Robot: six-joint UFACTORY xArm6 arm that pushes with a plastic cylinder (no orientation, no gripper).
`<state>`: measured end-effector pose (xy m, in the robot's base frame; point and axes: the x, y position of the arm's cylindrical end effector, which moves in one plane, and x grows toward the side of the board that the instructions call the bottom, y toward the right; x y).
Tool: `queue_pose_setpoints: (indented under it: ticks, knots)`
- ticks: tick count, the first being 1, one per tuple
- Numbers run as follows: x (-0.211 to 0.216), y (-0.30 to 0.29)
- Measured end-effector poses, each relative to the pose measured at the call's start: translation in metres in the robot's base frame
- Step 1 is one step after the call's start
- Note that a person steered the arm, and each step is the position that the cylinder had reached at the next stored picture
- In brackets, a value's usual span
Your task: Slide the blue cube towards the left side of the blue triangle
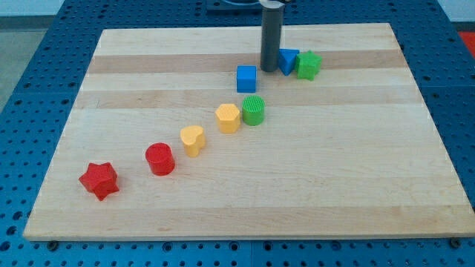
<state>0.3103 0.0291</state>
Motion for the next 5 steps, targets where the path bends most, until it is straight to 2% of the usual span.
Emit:
queue_pose_setpoints:
  ticks: [1, 2, 5]
  knots:
    - [0.000, -0.010]
    - [-0.020, -0.013]
    - [-0.011, -0.057]
